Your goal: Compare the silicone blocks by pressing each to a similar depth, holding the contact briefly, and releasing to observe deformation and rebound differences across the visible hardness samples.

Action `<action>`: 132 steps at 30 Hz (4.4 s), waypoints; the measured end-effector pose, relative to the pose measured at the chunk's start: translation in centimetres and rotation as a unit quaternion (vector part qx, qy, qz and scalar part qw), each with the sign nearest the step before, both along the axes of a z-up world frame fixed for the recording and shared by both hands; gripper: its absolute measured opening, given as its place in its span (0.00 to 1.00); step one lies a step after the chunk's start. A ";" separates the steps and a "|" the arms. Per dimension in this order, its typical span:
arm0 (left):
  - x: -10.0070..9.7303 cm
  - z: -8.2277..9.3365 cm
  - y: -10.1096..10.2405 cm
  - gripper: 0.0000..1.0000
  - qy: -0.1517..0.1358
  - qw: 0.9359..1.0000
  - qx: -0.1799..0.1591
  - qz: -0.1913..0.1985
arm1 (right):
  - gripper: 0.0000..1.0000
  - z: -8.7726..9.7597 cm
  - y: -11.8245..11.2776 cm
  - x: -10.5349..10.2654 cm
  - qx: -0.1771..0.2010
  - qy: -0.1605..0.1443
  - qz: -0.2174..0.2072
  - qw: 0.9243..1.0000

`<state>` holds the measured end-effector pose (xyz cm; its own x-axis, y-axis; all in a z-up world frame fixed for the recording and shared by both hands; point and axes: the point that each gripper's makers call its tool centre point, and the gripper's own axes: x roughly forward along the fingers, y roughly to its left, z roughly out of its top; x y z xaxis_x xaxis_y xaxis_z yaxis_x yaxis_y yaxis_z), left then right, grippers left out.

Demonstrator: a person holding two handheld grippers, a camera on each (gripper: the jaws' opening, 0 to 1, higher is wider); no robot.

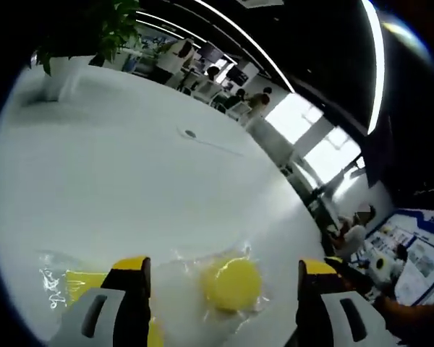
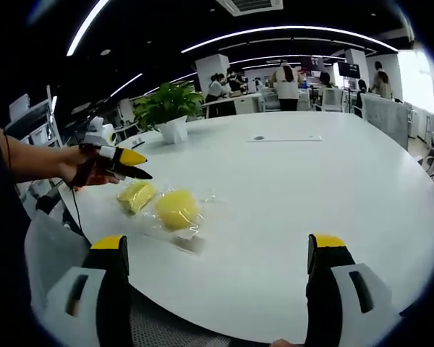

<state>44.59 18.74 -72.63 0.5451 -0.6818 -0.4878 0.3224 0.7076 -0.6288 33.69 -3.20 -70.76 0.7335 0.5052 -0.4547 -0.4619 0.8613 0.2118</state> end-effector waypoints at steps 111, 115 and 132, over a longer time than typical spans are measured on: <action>1.4 4.1 -3.7 0.00 -0.072 0.994 -0.055 -0.066 | 0.96 0.5 0.2 0.1 -0.002 0.005 0.013 1.000; 1.4 4.8 -3.6 0.00 -0.076 0.993 -0.061 -0.068 | 0.96 0.4 0.8 0.0 -0.003 0.004 0.025 1.000; 1.7 9.6 -3.5 0.00 -0.150 0.983 -0.022 -0.102 | 0.96 1.5 1.7 1.2 0.012 -0.011 0.029 0.999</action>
